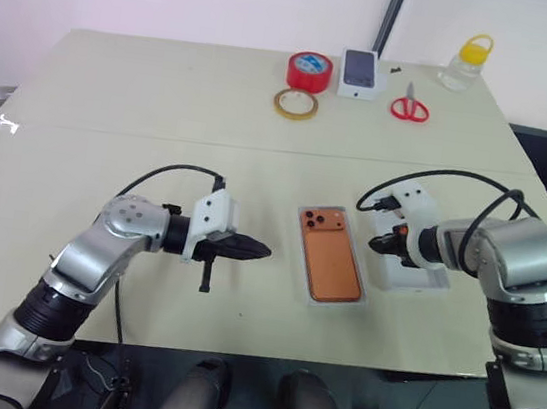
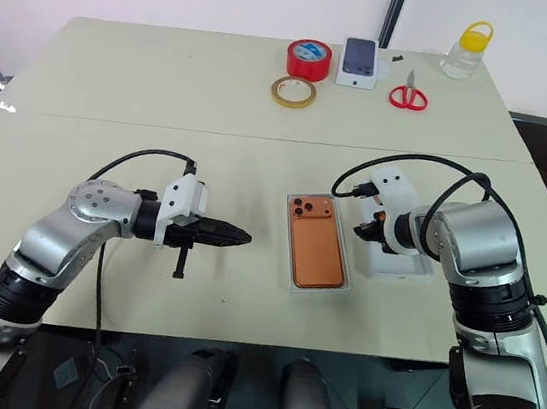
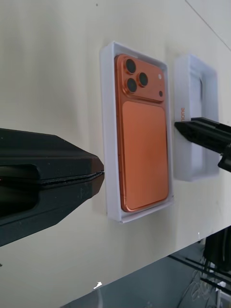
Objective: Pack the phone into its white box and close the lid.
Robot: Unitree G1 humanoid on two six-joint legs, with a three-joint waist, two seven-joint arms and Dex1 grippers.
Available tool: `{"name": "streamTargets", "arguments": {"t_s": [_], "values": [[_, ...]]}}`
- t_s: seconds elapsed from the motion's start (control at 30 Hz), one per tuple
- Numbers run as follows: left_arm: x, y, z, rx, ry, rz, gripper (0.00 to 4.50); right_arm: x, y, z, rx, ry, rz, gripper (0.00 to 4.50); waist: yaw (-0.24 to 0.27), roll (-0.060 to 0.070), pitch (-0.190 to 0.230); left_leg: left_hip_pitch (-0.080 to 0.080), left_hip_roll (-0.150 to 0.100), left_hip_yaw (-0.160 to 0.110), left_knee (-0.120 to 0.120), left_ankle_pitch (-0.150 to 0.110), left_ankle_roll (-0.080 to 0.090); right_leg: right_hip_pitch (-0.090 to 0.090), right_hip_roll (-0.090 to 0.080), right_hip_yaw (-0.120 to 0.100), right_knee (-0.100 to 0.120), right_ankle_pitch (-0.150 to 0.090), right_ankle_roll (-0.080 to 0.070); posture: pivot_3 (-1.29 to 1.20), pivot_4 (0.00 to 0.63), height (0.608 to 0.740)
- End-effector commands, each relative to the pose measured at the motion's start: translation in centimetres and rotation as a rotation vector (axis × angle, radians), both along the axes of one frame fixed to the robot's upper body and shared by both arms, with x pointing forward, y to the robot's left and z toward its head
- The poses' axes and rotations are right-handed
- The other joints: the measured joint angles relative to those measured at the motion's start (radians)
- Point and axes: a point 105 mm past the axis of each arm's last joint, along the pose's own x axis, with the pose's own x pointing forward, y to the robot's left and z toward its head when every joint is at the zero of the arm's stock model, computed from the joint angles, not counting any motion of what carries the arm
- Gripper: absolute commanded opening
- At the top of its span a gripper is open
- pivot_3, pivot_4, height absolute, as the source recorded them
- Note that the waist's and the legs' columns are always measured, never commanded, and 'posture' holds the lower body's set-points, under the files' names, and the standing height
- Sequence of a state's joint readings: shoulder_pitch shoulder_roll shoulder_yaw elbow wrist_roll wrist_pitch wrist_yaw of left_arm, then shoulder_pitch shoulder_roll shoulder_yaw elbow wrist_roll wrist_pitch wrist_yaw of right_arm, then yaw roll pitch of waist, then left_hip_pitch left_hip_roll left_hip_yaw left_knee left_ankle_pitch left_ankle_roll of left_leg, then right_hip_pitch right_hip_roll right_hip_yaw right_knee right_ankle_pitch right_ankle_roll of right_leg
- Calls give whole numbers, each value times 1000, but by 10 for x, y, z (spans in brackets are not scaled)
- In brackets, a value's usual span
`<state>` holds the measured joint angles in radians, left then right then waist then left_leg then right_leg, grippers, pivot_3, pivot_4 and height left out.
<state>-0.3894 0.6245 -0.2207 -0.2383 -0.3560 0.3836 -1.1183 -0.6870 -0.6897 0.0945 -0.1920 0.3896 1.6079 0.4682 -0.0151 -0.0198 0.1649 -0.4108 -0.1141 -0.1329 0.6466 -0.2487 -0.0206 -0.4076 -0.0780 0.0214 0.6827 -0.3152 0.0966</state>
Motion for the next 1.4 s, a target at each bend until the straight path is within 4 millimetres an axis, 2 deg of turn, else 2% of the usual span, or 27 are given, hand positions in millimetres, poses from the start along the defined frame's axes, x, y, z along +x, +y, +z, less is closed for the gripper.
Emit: {"name": "streamTargets", "arguments": {"t_s": [0.03,0.13,0.23,0.3,0.4,0.57,0.73,0.9,1.0,1.1,1.23,1.33,1.4], "values": [[-2,1,7,-12,-44,5,0,3,1,8,38,-22,-15,32,0,0,0,0,0,0,0,0,0,0,0,0,0,0,0,0,150,740],[2,6,7,-21,-45,57,0,10,0,23,90,-76,-55,32,-1,0,0,0,0,0,0,0,0,0,0,0,0,0,0,0,150,740],[10,21,8,-53,-38,154,0,27,3,65,273,-193,-105,32,-6,1,1,0,0,0,0,0,0,0,0,0,0,0,0,0,150,740],[17,32,12,-81,-37,222,0,26,20,88,436,-218,-25,32,-4,2,1,0,0,1,-1,0,0,-1,1,1,1,0,0,0,150,740],[26,46,16,-99,-47,299,0,9,53,95,604,-151,171,32,0,2,1,0,1,0,-1,0,0,-1,1,0,0,0,0,0,150,740],[45,70,25,-138,-67,432,0,-25,109,94,851,24,392,32,-6,2,1,0,1,0,0,0,1,0,0,0,0,0,0,0,150,740],[50,79,34,-151,-91,461,0,-45,147,81,1040,150,390,32,-7,2,1,0,1,1,0,0,1,0,0,0,0,0,0,0,150,740],[46,69,33,-142,-99,430,0,-50,166,55,1100,181,226,32,-9,2,1,0,1,0,0,0,1,0,1,0,1,0,0,0,150,740],[42,57,32,-144,-92,394,0,-44,159,29,1060,209,-7,32,-9,2,0,0,1,0,0,0,1,0,1,0,1,0,0,0,150,740],[40,47,28,-137,-81,360,0,-40,152,26,1041,197,-86,863,-7,3,0,0,1,1,0,0,1,0,1,1,1,0,0,0,150,740],[35,25,18,-102,-62,276,0,-29,140,45,1030,115,-71,2947,-8,3,0,1,1,1,0,0,1,0,1,1,1,0,0,0,150,740],[35,8,12,-86,-59,229,0,-26,123,58,927,45,32,4415,-7,3,0,1,1,1,0,0,1,0,1,1,1,0,0,0,150,740],[35,-2,10,-86,-58,198,0,-24,110,66,845,7,71,4471,-5,4,0,1,1,1,0,-1,2,1,1,0,0,0,0,0,150,740]]}}
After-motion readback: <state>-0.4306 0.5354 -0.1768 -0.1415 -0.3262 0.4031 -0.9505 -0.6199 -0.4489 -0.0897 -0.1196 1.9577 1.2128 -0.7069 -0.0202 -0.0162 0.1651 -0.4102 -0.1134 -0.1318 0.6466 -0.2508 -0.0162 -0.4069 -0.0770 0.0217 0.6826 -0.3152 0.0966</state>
